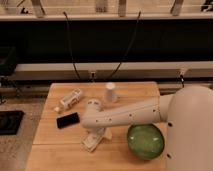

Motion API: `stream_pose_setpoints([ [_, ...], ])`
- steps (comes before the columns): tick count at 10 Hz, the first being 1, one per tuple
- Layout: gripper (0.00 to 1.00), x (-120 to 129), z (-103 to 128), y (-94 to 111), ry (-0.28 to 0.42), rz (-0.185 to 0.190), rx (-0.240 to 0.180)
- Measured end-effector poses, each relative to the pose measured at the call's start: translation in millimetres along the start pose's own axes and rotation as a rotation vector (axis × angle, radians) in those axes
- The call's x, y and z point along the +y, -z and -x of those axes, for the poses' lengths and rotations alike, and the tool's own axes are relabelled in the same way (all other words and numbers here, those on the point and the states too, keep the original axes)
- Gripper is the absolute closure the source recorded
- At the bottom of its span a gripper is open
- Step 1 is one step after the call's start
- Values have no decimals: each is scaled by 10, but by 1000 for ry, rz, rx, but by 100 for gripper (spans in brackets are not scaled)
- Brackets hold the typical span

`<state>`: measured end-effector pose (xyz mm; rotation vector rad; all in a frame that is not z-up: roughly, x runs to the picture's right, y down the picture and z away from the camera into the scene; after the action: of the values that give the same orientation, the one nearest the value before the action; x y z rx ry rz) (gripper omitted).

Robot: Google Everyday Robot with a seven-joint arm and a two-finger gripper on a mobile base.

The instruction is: Place the white sponge in the ceramic bowl

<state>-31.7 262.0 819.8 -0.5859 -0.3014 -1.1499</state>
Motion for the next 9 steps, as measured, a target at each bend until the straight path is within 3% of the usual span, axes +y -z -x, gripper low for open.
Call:
stream_pose_setpoints([
  [9,20,5,8,-16,9,-5,-8],
])
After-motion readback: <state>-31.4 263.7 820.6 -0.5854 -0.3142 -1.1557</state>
